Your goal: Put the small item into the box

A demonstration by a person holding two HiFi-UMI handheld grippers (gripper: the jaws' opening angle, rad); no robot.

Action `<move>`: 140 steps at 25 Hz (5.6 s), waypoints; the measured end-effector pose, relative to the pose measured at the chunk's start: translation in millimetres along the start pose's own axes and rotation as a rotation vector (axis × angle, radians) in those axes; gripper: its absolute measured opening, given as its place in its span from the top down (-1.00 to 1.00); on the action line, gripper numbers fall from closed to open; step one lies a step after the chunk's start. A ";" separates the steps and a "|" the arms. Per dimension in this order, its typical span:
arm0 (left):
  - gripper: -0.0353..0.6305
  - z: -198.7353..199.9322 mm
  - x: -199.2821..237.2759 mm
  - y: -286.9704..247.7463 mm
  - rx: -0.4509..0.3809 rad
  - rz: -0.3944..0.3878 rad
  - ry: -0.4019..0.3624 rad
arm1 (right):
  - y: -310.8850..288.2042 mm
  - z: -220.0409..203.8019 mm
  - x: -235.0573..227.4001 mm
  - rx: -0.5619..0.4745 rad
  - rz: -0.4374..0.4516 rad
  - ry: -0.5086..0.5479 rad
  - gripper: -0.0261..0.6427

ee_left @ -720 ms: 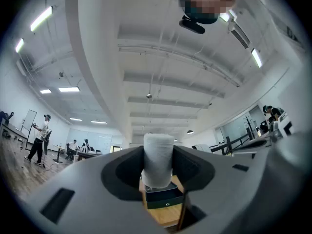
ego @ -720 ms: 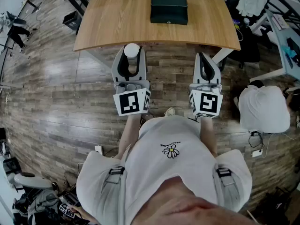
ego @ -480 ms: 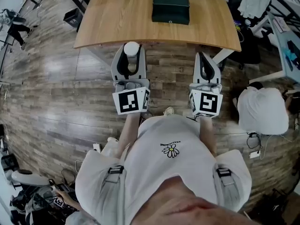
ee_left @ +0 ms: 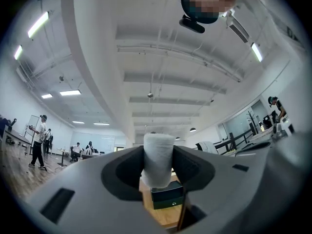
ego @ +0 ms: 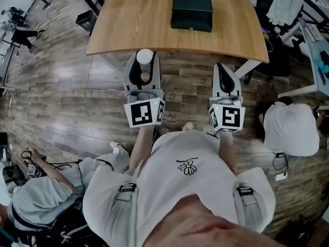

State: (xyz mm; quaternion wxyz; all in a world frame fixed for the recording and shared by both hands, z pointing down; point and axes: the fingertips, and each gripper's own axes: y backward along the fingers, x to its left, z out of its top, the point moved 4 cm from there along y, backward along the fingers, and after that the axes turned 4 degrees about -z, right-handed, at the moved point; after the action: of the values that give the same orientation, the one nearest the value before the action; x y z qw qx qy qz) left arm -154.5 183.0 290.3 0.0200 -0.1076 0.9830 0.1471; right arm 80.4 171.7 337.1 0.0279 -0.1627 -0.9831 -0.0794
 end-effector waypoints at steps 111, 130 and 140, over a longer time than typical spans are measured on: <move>0.34 -412.7 -67.1 -343.3 1.398 -1.410 -0.612 | -375.7 -99.6 -161.9 0.290 -0.039 0.129 0.91; 0.27 -426.0 -68.4 -337.3 1.436 -1.465 -0.635 | -358.0 -101.7 -166.1 0.287 -0.099 0.088 0.91; 0.19 -383.6 -70.7 -350.7 1.387 -1.510 -0.565 | -359.0 -98.6 -167.2 0.266 -0.092 0.084 0.91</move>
State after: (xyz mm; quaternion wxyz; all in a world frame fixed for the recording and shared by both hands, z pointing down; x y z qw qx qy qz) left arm -12.2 -242.4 562.2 0.3908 -0.6167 0.4899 -0.4764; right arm 124.9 -232.8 368.1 0.0866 -0.1091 -0.9893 0.0436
